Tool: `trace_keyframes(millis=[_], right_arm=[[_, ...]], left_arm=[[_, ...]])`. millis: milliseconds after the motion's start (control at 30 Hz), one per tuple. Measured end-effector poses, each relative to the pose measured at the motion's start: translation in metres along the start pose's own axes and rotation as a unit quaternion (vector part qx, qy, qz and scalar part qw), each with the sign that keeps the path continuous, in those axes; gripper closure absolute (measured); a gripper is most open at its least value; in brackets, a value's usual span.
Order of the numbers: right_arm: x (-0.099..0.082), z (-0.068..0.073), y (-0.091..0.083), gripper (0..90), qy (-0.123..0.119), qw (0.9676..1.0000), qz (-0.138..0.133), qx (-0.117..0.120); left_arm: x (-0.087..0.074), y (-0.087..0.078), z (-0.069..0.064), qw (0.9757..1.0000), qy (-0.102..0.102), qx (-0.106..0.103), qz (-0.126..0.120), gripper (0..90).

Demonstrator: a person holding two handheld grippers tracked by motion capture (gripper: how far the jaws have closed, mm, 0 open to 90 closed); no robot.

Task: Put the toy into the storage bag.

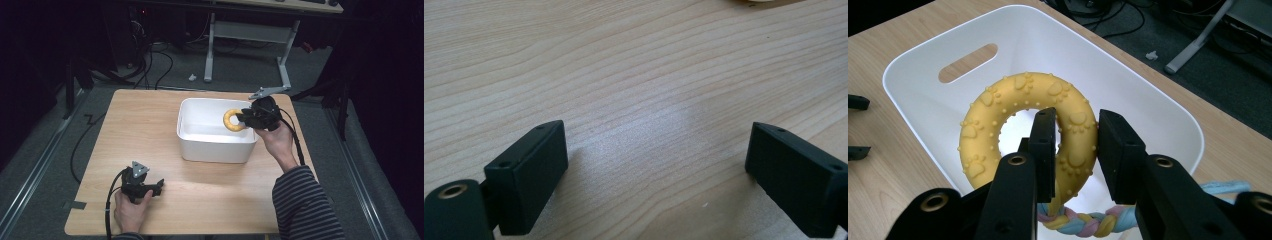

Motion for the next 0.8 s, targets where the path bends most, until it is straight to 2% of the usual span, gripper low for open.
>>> trace_keyframes(millis=[333,433,733,800], right_arm=[[0.0,0.01,0.023,70.3,-0.003,0.9998,0.012,0.015],[-0.001,0.016,0.031,70.3,-0.011,0.9996,0.021,0.017],[-0.006,0.022,0.045,70.3,-0.001,0.9991,0.033,0.027],[-0.006,0.022,0.046,70.3,-0.006,0.999,0.034,0.028]], left_arm=[[0.0,0.0,0.0,1.0,0.001,0.0,0.0,10.9],[0.0,0.0,0.0,1.0,0.001,0.0,0.0,10.9],[0.0,0.0,0.0,1.0,0.001,-0.001,-0.001,11.1],[0.0,0.0,0.0,1.0,0.001,0.0,-0.001,11.1]])
Point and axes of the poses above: each handheld gripper's, and its own axes: y roughly forward along the jaws, x roughly out of its top, z roughly to its left, the point moved 7 cm from there along y, roughly forward along the jaws, and after that the axes turned 1 degree about z, right-handed, at the moved point
